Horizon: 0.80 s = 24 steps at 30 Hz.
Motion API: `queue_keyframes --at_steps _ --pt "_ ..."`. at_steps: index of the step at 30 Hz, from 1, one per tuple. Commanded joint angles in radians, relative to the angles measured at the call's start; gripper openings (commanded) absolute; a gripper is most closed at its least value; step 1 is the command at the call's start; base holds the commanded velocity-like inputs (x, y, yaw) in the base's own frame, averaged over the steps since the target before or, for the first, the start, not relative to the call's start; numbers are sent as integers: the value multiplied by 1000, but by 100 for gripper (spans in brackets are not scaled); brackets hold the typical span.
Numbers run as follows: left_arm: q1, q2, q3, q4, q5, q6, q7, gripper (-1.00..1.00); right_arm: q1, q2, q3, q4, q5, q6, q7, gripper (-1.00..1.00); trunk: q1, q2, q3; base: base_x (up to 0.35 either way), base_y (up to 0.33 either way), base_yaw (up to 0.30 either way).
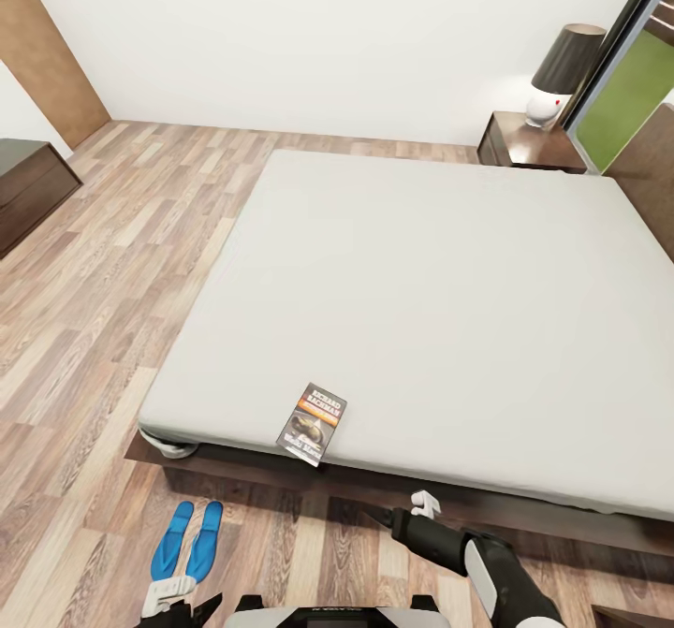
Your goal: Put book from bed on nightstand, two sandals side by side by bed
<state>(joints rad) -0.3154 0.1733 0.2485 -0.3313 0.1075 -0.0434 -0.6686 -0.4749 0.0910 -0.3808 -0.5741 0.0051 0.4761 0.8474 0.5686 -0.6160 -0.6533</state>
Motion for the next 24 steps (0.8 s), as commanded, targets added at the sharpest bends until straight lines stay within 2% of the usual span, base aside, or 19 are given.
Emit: queue_keyframes --at_steps 1,6,14,15,17,18,19,22,23,24 --pt "-1 0 2 1 3 -1 -5 100 -1 3 -7 -1 -1 9 4 100 0 -1 -1 0 0 0" --pt "-1 -4 2 1 3 -2 -5 100 -1 14 -7 1 -44 6 1 100 0 -1 -1 0 0 0" --pt "-1 -6 3 1 3 -2 -5 100 -1 23 -6 5 -78 4 0 100 0 -1 -1 0 0 0" --pt "-1 -6 2 1 3 -2 -5 100 -1 26 -6 6 -93 4 0 100 0 -1 -1 0 0 0" --pt "-1 -6 3 1 3 -2 -5 100 -1 30 -6 16 -136 4 -1 100 0 -1 -1 0 0 0" --pt "-1 -6 3 1 3 -2 -5 100 -1 32 -4 24 -179 3 -1 100 0 -1 -1 0 0 0" --pt "-1 -6 3 1 3 -2 -5 100 -1 32 -3 27 -204 2 -1 100 0 -1 -1 0 0 0" --pt "-1 -6 2 1 3 -2 -5 100 -1 34 -1 36 -376 -42 -1 100 0 -1 -1 0 0 0" --pt "-1 -6 2 1 3 -2 -5 100 -1 34 0 37 -404 -60 -1 100 0 -1 -1 0 0 0" --pt "-1 -6 2 1 3 -3 -5 100 -1 35 0 41 -477 -128 -1 100 0 -1 -1 0 0 0"
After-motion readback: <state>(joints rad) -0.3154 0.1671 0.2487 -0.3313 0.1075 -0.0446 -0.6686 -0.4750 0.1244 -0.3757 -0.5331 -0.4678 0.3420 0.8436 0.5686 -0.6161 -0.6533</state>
